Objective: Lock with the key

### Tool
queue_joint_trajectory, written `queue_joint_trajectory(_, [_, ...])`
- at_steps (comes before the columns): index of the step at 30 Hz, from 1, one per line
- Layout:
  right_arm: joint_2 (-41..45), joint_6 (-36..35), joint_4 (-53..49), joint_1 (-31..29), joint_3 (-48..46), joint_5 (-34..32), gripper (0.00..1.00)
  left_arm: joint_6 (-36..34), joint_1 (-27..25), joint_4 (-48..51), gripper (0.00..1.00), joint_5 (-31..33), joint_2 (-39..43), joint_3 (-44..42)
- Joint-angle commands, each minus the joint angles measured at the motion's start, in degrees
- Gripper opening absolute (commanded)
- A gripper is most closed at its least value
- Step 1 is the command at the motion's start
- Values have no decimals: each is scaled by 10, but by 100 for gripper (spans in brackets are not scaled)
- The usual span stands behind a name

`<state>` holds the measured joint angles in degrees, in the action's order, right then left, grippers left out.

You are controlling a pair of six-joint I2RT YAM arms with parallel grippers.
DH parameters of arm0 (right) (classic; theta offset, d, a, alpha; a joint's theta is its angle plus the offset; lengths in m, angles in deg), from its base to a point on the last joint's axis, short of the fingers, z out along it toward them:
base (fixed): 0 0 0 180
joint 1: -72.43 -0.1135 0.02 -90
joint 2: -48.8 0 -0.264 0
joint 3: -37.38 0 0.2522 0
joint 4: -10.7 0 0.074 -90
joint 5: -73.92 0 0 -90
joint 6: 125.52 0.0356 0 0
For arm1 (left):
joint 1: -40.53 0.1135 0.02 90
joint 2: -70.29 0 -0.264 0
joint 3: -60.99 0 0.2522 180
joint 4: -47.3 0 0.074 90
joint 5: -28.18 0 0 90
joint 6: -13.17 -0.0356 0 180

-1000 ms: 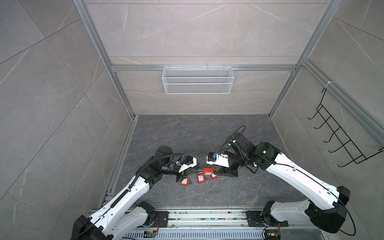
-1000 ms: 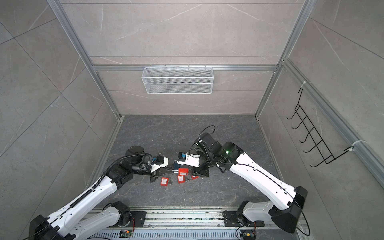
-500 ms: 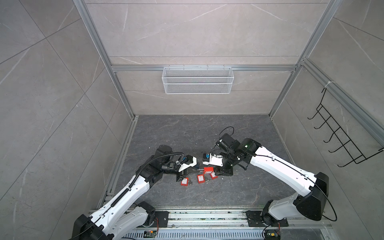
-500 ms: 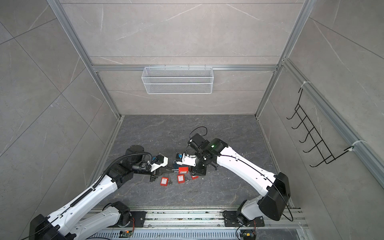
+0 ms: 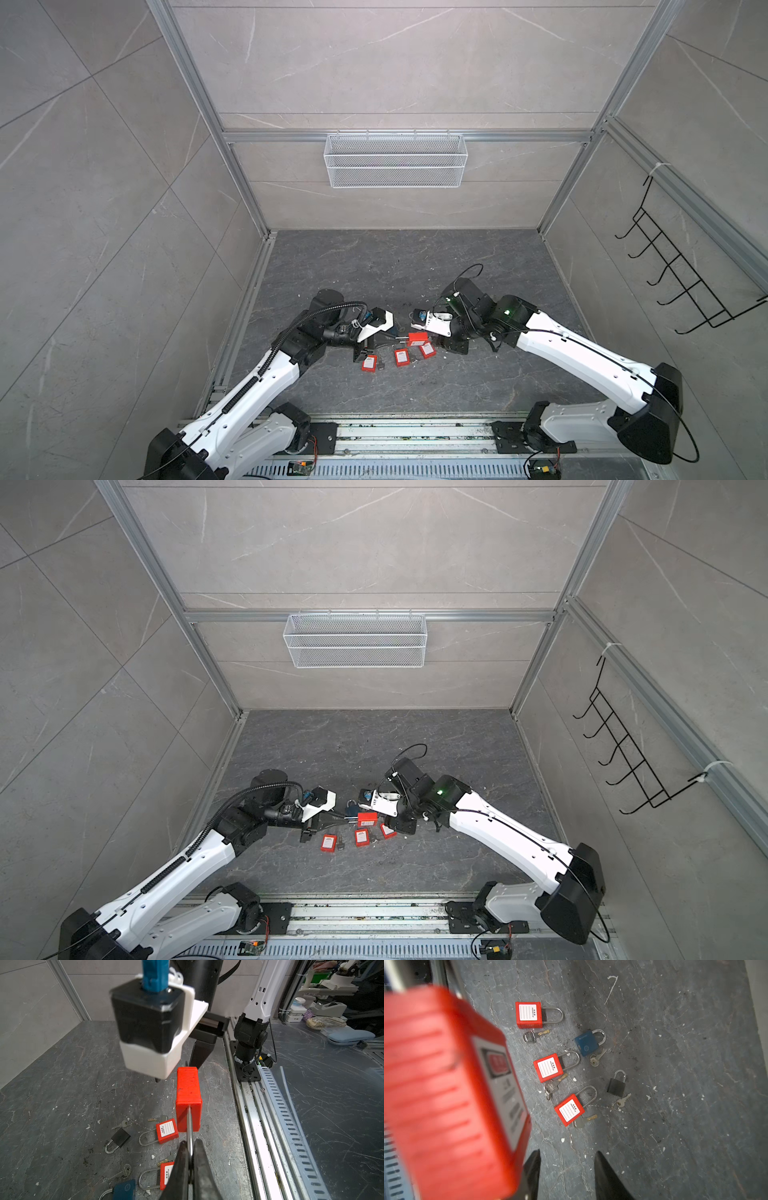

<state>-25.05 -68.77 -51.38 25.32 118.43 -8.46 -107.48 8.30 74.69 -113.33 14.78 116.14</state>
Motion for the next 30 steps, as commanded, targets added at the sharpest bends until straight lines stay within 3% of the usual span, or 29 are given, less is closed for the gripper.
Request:
queue_joint_trajectory(1, [26, -18, -54, 0, 11, 34, 44, -5, -3, -10, 0, -31, 2, 18])
queue_joint_trajectory(9, [-15, -8, -113, -7, 69, 72, 37, -22, -3, 14, 0, -39, -14, 35])
queue_joint_trajectory(15, [-29, -17, -98, -12, 76, 83, 32, -47, -2, 48, 0, -38, -20, 51])
queue_joint_trajectory(22, [-28, -17, -83, -14, 66, 87, 11, -69, -3, 81, 0, -37, -28, 64])
queue_joint_trajectory(30, [6, -37, -69, -13, 23, 62, 0, -136, 11, 179, 0, -16, -41, 99])
